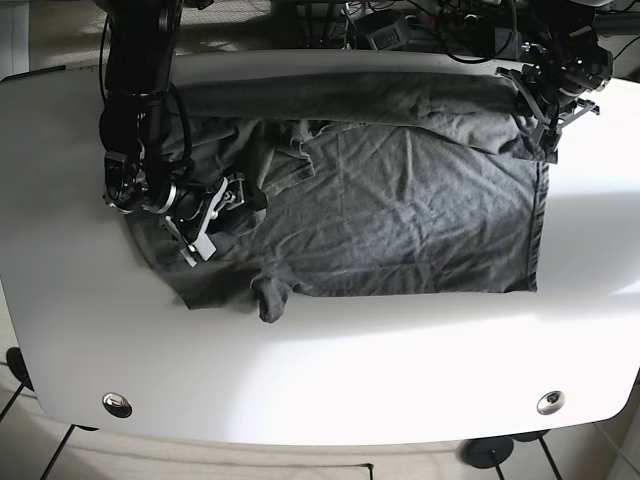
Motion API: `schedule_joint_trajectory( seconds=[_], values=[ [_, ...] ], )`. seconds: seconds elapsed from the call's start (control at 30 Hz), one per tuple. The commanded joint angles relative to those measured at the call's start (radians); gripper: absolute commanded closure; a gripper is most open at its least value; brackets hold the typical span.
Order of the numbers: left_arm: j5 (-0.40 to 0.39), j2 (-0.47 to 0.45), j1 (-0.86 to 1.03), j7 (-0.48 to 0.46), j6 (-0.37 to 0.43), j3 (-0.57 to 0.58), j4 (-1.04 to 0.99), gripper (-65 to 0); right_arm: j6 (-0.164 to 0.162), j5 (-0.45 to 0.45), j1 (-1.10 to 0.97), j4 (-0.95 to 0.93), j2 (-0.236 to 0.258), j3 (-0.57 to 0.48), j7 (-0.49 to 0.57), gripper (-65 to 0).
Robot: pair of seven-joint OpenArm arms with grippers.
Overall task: Fold the T-shirt properly
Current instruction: 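Reach the right gripper to the shirt's hem and grasp it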
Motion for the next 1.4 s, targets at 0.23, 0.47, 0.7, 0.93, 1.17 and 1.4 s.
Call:
schedule_joint_trajectory(
  seconds=[0.23,0.47,0.7,0.93,1.17,1.4],
  values=[
    [0.001,-0.011,0.001,0.001,-0.001,0.0,0.014,-15.0,0.008,0.021,0.026,0.013,0.002,0.001,0.031,-56.8],
    [0.001,-0.011,0.0,0.001,-0.001,0.002,0.013,-15.0,0.008,-0.115,0.022,0.013,-0.03,0.001,0.119,-56.8],
    [0.001,-0.011,0.0,0.001,-0.001,0.002,0.013,-15.0,0.008,-0.174,0.021,0.015,-0.041,0.001,0.13,-45.3],
    [0.001,-0.011,-0.002,0.001,-0.001,0.002,0.013,-15.0,0.008,-0.177,0.022,0.015,-0.043,0.001,0.13,-5.1],
    [0.007,-0.011,-0.002,0.001,-0.001,0.033,0.013,-15.0,0.008,-0.166,-0.019,0.157,-0.039,0.02,0.122,-1.6],
    [0.007,-0.011,-0.002,0.001,-0.001,0.033,0.013,-15.0,0.008,-0.177,0.003,0.309,-0.066,0.169,0.05,-1.7]
  ],
)
